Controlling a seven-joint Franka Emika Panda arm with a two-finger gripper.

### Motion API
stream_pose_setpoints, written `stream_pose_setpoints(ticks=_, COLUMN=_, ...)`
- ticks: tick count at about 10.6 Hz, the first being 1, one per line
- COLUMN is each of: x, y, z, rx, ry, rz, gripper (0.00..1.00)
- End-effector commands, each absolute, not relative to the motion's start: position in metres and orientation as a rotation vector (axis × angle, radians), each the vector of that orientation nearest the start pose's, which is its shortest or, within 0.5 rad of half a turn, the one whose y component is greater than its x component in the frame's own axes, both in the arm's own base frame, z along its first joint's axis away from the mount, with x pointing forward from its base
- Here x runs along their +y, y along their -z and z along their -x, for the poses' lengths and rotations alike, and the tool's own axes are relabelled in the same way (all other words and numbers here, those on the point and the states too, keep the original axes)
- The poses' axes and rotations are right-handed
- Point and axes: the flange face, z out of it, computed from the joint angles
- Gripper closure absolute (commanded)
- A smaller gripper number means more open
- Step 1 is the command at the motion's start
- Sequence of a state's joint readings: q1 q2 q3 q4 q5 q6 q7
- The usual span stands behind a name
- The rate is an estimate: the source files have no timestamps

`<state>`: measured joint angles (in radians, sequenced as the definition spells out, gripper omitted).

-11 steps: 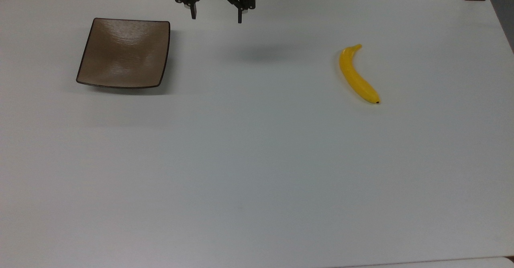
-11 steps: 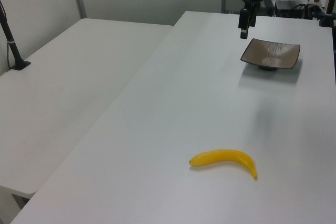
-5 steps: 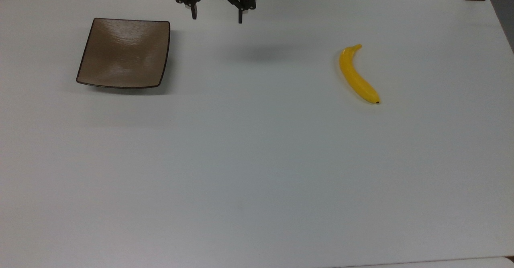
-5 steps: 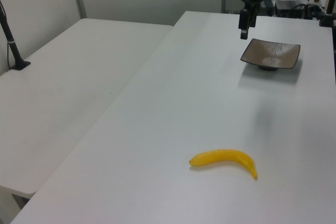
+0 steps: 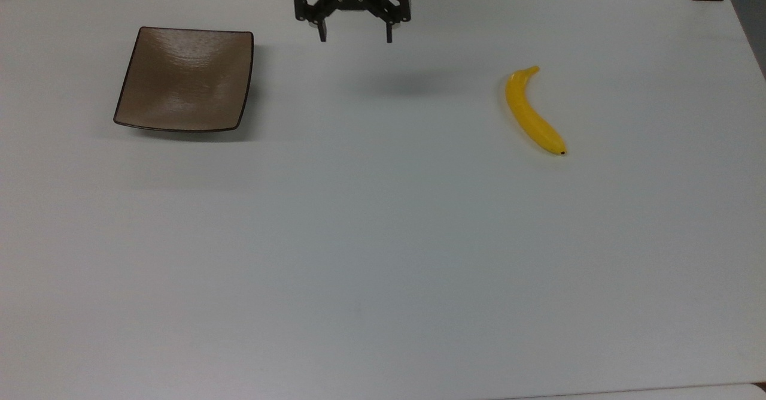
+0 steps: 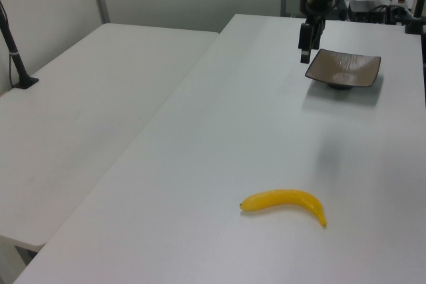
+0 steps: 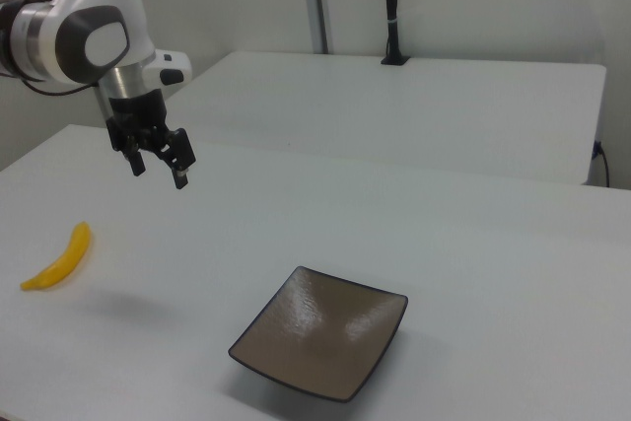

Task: Bananas placed on a ceramic plate
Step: 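Move the open gripper over the stem end of the yellow banana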

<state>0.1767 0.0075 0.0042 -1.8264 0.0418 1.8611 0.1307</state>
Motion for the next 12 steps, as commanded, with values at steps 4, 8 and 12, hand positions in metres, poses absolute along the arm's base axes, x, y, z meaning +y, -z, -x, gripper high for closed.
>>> stream_pose_setpoints(ticks=4, x=0.195, y=-0.467, z=-0.536, rx=-0.14, ry=-0.05, rz=3.01, gripper=0.0)
stream_pose_setpoints(ticks=8, x=0.261, y=-0.427, z=-0.531, rx=-0.161, ry=-0.021, rz=2.972, gripper=0.0)
stream_pose_setpoints(ticks=12, x=0.332, y=-0.388, z=-0.511, rx=-0.207, ry=-0.021, rz=2.929, gripper=0.0)
